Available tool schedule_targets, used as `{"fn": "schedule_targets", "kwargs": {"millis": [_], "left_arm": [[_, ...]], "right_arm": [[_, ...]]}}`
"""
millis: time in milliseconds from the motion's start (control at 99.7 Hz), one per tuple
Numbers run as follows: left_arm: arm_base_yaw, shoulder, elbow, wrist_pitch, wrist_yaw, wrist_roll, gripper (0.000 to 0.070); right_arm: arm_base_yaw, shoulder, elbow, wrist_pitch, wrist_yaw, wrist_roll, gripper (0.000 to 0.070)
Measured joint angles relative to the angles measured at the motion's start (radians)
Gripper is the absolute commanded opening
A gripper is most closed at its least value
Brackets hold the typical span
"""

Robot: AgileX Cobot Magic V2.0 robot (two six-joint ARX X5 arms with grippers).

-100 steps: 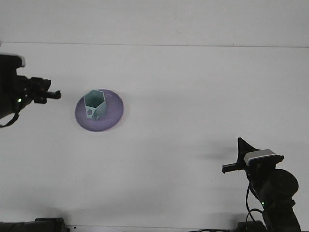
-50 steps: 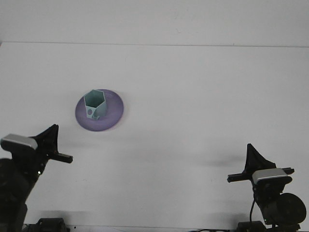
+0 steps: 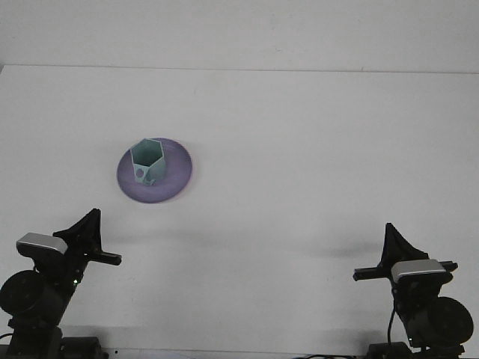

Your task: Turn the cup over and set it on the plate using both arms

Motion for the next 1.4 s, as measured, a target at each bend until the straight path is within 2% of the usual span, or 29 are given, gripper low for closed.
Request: {"fn": "schedule_targets", "kwargs": {"millis": [562, 642, 802, 1053, 1404], "left_arm": [[0.000, -0.003, -0.004, 0.008, -0.015, 0.004, 0.0012], [0.000, -0.028, -0.062, 0.083, -0.054, 0.015, 0.0012], [-0.008, -0.133, -0.280, 0.251, -0.069, 0.039, 0.0012], [-0.014, -0.351, -0.463, 0.248, -0.069, 0.070, 0.0012], [-0.015, -0.351, -0.499, 0.265, -0.069, 0.077, 0.0012]], "right_arm": [[0.000, 0.000, 0.000, 0.000, 0.000, 0.000, 0.0000], [0.000, 0.000, 0.000, 0.000, 0.000, 0.000, 0.0000], [0.000, 0.000, 0.000, 0.000, 0.000, 0.000, 0.0000], [0.000, 0.000, 0.000, 0.000, 0.000, 0.000, 0.0000], [0.000, 0.000, 0.000, 0.002, 0.000, 0.000, 0.0000]]}}
